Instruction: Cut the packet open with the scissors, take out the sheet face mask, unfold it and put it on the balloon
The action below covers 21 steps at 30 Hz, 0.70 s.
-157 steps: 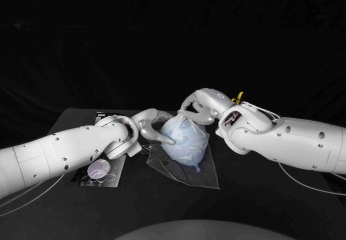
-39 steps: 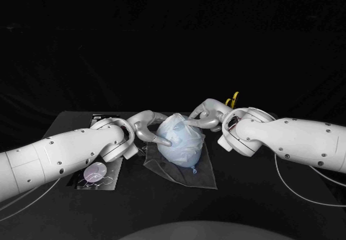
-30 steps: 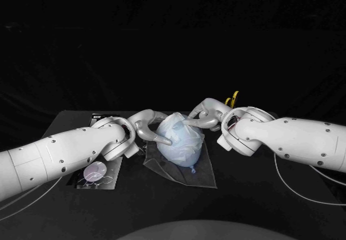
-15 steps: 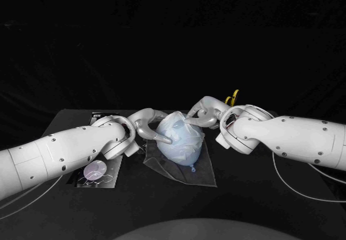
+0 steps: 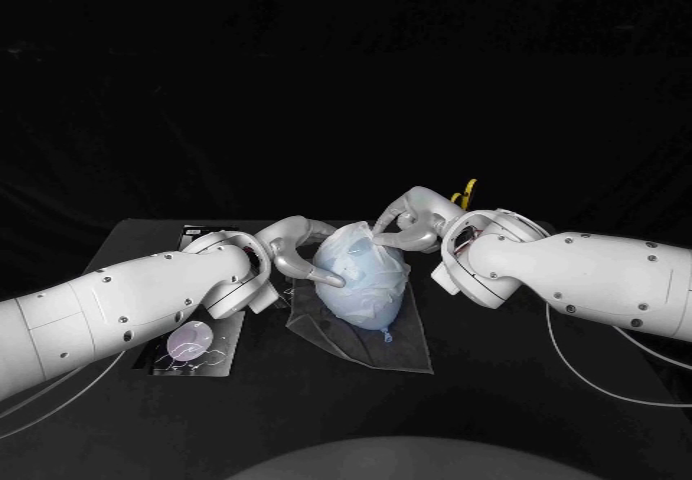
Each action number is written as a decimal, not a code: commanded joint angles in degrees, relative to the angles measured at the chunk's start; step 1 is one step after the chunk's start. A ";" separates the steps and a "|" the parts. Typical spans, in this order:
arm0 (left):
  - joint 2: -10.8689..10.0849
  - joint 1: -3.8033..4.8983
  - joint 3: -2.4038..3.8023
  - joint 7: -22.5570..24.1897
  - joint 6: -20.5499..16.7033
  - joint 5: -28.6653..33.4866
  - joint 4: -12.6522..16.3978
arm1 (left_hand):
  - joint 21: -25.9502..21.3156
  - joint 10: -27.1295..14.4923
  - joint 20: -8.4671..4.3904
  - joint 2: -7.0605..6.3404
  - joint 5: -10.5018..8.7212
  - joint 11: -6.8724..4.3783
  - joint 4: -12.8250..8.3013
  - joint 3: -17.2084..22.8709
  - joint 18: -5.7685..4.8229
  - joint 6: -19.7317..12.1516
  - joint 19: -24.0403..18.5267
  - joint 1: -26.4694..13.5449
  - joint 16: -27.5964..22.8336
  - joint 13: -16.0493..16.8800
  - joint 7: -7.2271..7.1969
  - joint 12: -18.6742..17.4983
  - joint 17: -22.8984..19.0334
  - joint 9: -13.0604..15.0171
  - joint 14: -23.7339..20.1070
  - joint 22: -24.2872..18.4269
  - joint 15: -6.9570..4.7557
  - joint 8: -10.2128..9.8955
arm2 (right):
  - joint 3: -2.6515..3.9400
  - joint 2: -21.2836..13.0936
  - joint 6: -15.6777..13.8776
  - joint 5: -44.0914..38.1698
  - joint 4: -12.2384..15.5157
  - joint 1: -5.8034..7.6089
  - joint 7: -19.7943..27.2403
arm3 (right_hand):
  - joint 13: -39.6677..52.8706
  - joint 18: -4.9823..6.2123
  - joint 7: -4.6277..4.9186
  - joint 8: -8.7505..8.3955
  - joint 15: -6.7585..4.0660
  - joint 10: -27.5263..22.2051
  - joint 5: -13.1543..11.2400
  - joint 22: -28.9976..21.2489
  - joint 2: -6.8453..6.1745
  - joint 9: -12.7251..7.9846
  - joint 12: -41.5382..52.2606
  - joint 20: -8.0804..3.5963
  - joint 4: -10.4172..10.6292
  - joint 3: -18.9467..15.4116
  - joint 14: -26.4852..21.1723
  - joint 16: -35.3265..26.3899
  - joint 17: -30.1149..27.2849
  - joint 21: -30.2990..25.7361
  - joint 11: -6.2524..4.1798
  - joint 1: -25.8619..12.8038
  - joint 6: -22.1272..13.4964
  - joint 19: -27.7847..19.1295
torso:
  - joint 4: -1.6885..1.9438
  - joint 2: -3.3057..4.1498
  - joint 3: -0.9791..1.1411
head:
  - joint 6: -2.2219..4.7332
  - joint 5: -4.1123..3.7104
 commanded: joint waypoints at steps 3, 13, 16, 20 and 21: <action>0.18 -0.10 -0.08 -0.14 1.46 0.19 0.16 | 0.37 -0.38 -0.08 0.09 0.19 -0.08 0.13 -0.03 0.95 -0.51 0.12 0.01 -0.29 -0.07 4.74 -0.39 -0.10 0.09 -0.38 0.04 -0.10 0.35 | 0.01 -0.50 -3.23 1.80 0.25 -0.05 2.48 | 15.06 -0.75 -0.20 0.68 -0.55 6.06 0.18 9.58 0.20 0.77 0.31 -0.38 -0.10 0.97 6.05 0.20 15.09 0.01 -0.54 -0.97 0.56 0.06 | -0.04 -0.01 0.06 | 0.05 -0.05; 0.14 -0.10 -0.09 -0.25 1.48 0.19 0.13 | 0.37 -0.52 -0.07 0.07 0.20 -0.04 0.13 -0.06 0.95 -0.63 0.11 0.01 -0.32 -0.08 4.79 -0.41 -0.12 0.05 -0.48 0.04 -0.09 0.31 | 0.11 -1.43 -2.86 1.58 -0.31 0.08 1.99 | 15.06 -0.75 -0.35 1.89 -0.69 6.06 0.17 9.70 0.21 2.19 0.31 -0.54 -0.90 2.62 6.05 0.20 15.09 -0.02 -0.69 -2.07 0.27 0.07 | 0.01 0.00 0.01 | 0.03 -0.13; 0.13 -0.10 -0.09 -0.28 1.43 0.19 0.12 | 0.37 -0.52 -0.07 0.07 0.20 -0.04 0.13 -0.06 0.95 -0.63 0.11 0.01 -0.32 -0.08 4.79 -0.41 -0.12 0.05 -0.48 0.04 -0.09 0.31 | 0.16 -1.68 -2.41 1.32 -0.67 0.16 1.69 | 15.06 -0.74 -0.36 2.00 -0.70 6.06 0.17 9.70 0.19 2.34 0.31 -0.55 -0.99 2.76 6.05 0.20 15.09 -0.06 -0.70 -2.18 0.22 0.06 | -0.01 0.00 0.01 | 0.08 -0.19; 0.10 -0.10 -0.09 -0.31 1.35 0.19 0.12 | 0.37 -0.52 -0.07 0.07 0.20 -0.04 0.13 -0.06 0.95 -0.63 0.11 0.01 -0.32 -0.08 4.79 -0.41 -0.12 0.05 -0.48 0.04 -0.09 0.31 | 0.20 -1.94 -1.43 1.28 -0.97 0.29 0.85 | 15.06 -0.66 -0.29 2.38 -0.70 6.06 0.17 9.60 0.14 3.08 0.31 -0.57 -1.17 3.49 6.05 0.20 15.09 -0.55 -0.66 -3.12 -0.46 -0.14 | 0.01 -0.03 -0.03 | 0.17 -0.16; 0.10 -0.10 -0.09 -0.31 1.34 0.19 0.12 | 0.37 -0.52 -0.07 0.07 0.20 -0.04 0.13 -0.06 0.95 -0.63 0.11 0.01 -0.32 -0.08 4.79 -0.41 -0.12 0.05 -0.48 0.04 -0.09 0.31 | 0.20 -2.02 -1.07 1.32 -0.89 0.31 0.68 | 15.06 -0.61 -0.22 2.30 -0.66 6.06 0.15 9.53 0.01 3.20 0.31 -0.56 -0.97 3.46 6.05 0.20 15.09 -0.81 -0.60 -3.67 -0.94 -0.25 | 0.03 -0.02 -0.01 | 0.21 -0.18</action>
